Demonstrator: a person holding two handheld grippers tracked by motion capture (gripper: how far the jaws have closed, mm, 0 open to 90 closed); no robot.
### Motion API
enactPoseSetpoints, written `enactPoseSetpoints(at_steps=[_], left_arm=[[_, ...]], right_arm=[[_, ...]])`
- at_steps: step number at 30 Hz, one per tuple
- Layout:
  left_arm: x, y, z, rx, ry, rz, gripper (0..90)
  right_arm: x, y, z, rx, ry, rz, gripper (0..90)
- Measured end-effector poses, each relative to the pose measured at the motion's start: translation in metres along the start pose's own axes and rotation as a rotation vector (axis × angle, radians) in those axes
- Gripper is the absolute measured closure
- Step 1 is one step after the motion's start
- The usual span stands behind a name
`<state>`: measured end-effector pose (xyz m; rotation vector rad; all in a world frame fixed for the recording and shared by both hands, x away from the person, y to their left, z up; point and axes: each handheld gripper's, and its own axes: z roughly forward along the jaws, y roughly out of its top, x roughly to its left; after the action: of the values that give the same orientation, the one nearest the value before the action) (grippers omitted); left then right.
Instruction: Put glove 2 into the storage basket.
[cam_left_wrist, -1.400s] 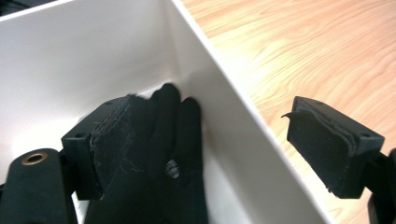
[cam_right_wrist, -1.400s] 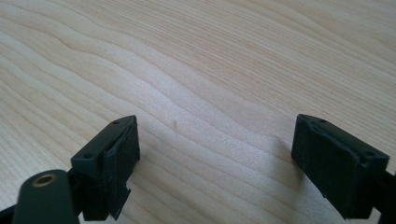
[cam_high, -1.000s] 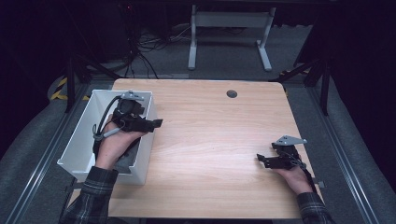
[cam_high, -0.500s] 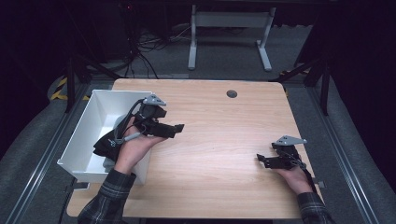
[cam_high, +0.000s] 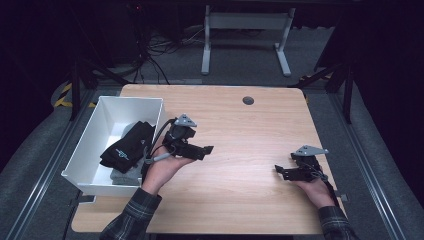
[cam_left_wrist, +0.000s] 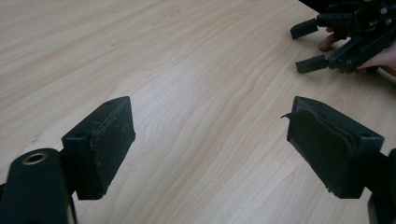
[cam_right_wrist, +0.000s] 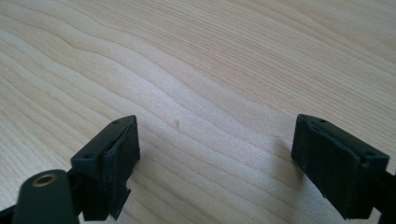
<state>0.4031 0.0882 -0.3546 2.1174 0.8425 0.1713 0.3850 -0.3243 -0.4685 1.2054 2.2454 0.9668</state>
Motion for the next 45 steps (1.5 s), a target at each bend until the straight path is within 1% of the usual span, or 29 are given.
enactPoseSetpoints(at_steps=[3, 6, 12, 13, 15, 17, 20, 22, 29, 30, 31, 33, 34, 37, 41, 43, 44, 45], left_arm=[[-0.003, -0.006, 0.008, 0.003, -0.003, 0.006, 15.9], [-0.005, -0.014, 0.015, 0.004, 0.008, 0.014, 15.9], [-0.009, -0.027, 0.029, 0.022, 0.009, 0.025, 15.8], [-0.009, -0.029, 0.031, 0.034, 0.010, 0.031, 15.9], [-0.011, -0.035, 0.039, 0.049, 0.026, 0.040, 15.9], [-0.011, -0.040, 0.045, 0.059, 0.025, 0.037, 15.9], [-0.013, -0.046, 0.053, 0.085, 0.036, 0.044, 15.9], [-0.013, -0.049, 0.056, 0.091, 0.042, 0.048, 15.9], [-0.017, -0.058, 0.067, 0.089, 0.047, 0.054, 15.8], [-0.017, -0.059, 0.070, 0.098, 0.045, 0.063, 15.7], [-0.018, -0.061, 0.072, 0.099, 0.046, 0.063, 15.7], [-0.019, -0.063, 0.075, 0.103, 0.048, 0.074, 15.6], [-0.020, -0.063, 0.076, 0.117, 0.050, 0.079, 15.5], [-0.022, -0.066, 0.081, 0.114, 0.058, 0.091, 15.5], [-0.024, -0.070, 0.085, 0.111, 0.054, 0.103, 15.3], [-0.026, -0.072, 0.088, 0.097, 0.064, 0.117, 15.1], [-0.026, -0.073, 0.088, 0.106, 0.066, 0.131, 15.0], [-0.027, -0.074, 0.089, 0.101, 0.071, 0.139, 14.8]], right_arm=[[0.000, 0.000, 0.000, 0.000, 0.000, 0.000, 15.9], [0.000, 0.000, 0.000, 0.000, 0.001, 0.000, 15.9], [0.000, 0.000, 0.000, 0.000, 0.001, 0.000, 15.9], [0.000, 0.000, 0.000, 0.000, 0.000, 0.000, 15.9], [0.000, 0.000, 0.000, 0.000, 0.000, 0.000, 15.9], [0.000, 0.000, 0.000, 0.000, 0.000, 0.000, 15.9], [0.000, 0.000, 0.000, 0.000, 0.000, 0.000, 15.9], [0.000, 0.000, 0.000, 0.000, 0.000, 0.000, 15.9], [0.000, 0.000, 0.000, 0.000, 0.001, -0.001, 15.9], [0.000, 0.000, 0.000, 0.000, 0.001, -0.001, 15.9], [0.000, 0.000, 0.000, 0.000, 0.001, -0.001, 15.9], [0.000, 0.000, 0.000, 0.000, 0.001, -0.001, 15.9], [0.000, 0.000, 0.000, 0.000, 0.001, -0.001, 15.8], [0.000, 0.000, 0.000, 0.000, 0.001, -0.001, 15.9], [0.000, 0.000, 0.000, 0.000, 0.003, -0.001, 15.9], [0.000, 0.000, 0.000, 0.000, 0.004, -0.002, 15.9], [0.000, 0.000, 0.000, 0.000, 0.004, -0.002, 15.8], [0.000, 0.000, 0.000, 0.000, 0.004, -0.003, 15.9]])
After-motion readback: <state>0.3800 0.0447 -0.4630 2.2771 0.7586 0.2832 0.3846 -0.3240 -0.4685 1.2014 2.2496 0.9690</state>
